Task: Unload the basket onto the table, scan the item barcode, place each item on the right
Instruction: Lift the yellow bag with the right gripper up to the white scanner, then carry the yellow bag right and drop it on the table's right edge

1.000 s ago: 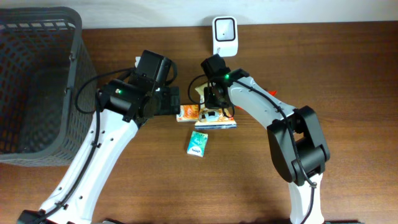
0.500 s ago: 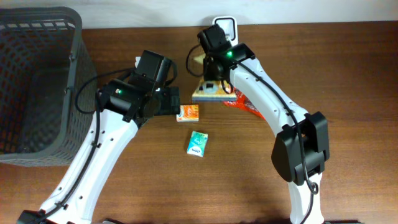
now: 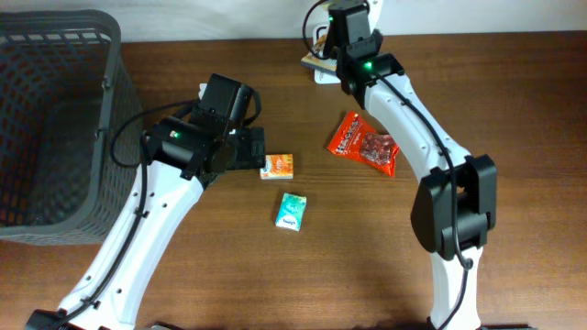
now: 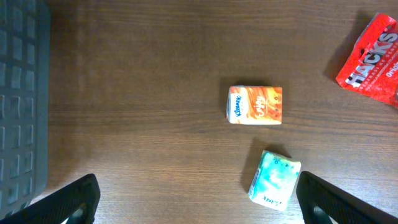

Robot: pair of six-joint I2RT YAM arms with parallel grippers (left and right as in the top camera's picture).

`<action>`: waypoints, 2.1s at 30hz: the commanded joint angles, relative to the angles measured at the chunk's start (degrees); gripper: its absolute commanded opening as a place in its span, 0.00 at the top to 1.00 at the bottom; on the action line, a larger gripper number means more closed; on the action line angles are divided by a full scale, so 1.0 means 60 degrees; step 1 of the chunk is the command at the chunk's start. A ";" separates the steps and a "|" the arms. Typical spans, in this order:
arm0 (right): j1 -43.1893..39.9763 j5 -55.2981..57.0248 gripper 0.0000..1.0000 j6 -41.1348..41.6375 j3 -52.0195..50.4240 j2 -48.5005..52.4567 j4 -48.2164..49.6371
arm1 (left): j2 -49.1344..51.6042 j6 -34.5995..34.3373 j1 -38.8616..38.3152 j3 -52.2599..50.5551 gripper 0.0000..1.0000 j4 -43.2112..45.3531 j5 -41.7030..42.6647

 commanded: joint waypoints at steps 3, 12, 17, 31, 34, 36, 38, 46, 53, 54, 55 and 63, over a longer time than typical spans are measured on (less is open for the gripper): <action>0.0007 0.0138 0.96 0.0047 0.0251 0.0772 0.1359 | -0.0073 0.0004 0.0029 0.0007 0.01 -0.0007 0.0004; -0.0117 0.0317 0.96 0.0007 0.0251 0.1151 0.1384 | -0.0073 0.0004 0.0029 0.0007 0.01 -0.0007 0.0004; -0.0248 0.0386 0.96 -0.0433 0.0251 0.1326 0.1464 | -0.0073 0.0004 0.0029 0.0007 0.01 -0.0007 0.0004; -0.0291 0.1344 0.96 -0.5391 0.0255 0.1326 0.1603 | -0.0073 0.0004 0.0029 0.0007 0.01 -0.0007 0.0004; -0.0291 0.1435 0.96 -0.5344 0.0255 0.1326 0.1530 | -0.0073 0.0004 0.0029 0.0007 0.01 -0.0007 0.0004; -0.0288 0.1869 0.96 -0.5122 0.0255 0.1268 0.1464 | -0.0073 0.0004 0.0029 0.0007 0.01 -0.0007 0.0004; -0.0295 0.3122 0.96 -0.4258 0.0255 0.1096 0.1279 | -0.0073 0.0004 0.0029 0.0007 0.01 -0.0007 0.0004; -0.1078 0.4189 0.96 -0.2543 0.0255 -0.0193 -0.0991 | -0.0073 0.0004 0.0029 0.0007 0.01 -0.0007 0.0004; -0.3752 0.2503 0.96 0.0663 0.0251 -0.0656 -0.5198 | -0.0073 0.0004 0.0029 0.0007 0.01 -0.0007 0.0004; -0.4262 0.1843 0.96 0.0663 0.0240 -0.0623 -0.5599 | -0.0073 0.0004 0.0029 0.0007 0.01 -0.0007 0.0004; -0.4743 0.1224 0.96 0.0663 0.0175 -0.0619 -0.5876 | -0.0073 0.0004 0.0029 0.0007 0.01 -0.0007 0.0004; -0.7741 -0.0372 0.96 0.0659 -0.0998 -0.0605 -0.6645 | -0.0073 0.0004 0.0029 0.0007 0.01 -0.0007 0.0004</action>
